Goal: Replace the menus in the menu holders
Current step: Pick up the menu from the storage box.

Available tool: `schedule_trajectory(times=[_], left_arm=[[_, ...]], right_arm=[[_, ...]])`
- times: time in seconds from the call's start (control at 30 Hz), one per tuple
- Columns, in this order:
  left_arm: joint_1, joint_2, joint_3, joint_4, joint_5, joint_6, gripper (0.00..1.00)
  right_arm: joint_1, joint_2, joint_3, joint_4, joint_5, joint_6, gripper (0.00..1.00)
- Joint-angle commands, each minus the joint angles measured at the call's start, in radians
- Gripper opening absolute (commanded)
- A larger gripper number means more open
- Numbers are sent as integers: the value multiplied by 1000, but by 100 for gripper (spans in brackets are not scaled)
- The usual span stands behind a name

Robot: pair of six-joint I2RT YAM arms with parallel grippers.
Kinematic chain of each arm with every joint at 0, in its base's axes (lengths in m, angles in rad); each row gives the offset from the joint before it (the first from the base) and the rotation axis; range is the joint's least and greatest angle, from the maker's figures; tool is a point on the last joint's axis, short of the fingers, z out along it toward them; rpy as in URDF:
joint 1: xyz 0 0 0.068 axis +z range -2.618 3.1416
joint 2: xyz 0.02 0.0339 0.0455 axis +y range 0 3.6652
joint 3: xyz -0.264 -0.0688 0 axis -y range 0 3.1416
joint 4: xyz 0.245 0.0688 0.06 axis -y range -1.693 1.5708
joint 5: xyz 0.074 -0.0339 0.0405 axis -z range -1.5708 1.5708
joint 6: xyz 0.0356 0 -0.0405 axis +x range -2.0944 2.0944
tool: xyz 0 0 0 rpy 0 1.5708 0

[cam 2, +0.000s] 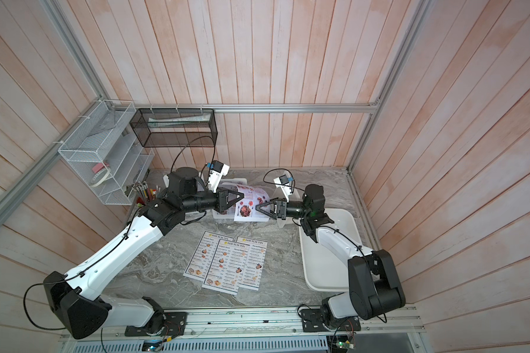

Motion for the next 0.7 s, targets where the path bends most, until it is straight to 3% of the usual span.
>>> schedule_trajectory(times=[0.0, 0.67], left_arm=[[-3, -33, -8, 11, 8, -3, 4], [-3, -100, -83, 35, 9, -42, 5]], right_arm=[[3, 36, -10, 232, -40, 140, 68], [-32, -12, -2, 426, 7, 265, 68]])
